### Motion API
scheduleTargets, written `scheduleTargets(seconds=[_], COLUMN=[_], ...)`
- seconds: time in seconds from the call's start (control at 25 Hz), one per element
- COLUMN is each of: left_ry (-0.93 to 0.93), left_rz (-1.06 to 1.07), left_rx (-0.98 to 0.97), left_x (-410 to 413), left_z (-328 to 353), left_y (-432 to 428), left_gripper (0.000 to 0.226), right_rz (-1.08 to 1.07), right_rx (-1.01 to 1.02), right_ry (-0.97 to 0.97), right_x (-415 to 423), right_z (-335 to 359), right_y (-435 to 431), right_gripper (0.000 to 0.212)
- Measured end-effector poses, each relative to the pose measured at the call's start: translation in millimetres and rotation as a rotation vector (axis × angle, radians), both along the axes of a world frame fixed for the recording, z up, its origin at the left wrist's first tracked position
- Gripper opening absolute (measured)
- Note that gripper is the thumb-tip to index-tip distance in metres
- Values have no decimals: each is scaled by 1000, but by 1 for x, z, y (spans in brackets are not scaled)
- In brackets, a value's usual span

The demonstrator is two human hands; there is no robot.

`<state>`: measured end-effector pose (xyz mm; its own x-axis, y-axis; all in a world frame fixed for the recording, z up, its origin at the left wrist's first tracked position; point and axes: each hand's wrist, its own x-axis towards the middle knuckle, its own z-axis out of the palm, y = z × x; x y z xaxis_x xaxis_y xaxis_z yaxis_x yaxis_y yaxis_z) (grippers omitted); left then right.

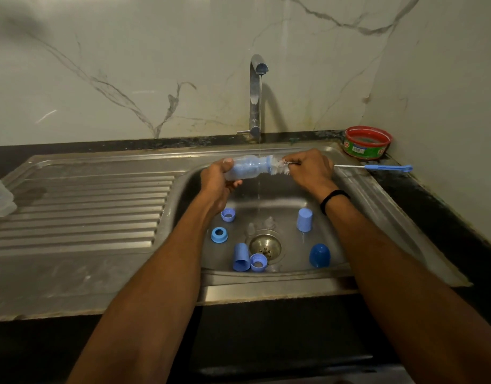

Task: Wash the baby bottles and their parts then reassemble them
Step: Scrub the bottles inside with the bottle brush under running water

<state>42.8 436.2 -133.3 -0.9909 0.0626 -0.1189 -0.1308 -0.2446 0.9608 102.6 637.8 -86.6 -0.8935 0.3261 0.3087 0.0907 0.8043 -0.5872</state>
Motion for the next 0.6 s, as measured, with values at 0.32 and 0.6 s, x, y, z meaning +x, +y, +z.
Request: scheduleTargets(seconds=[0.32, 0.6], left_ry=[44, 77], left_rz=[-25, -71], left_rx=[19, 1], left_x=[0, -2], left_z=[5, 7], left_y=[-3, -5], left_gripper=[23, 30], right_rz=[-46, 11], right_rx=[-6, -12], right_ry=[-18, -15], right_x=[-2, -2], right_z=[0, -2], right_y=[1, 2], right_gripper=[29, 27])
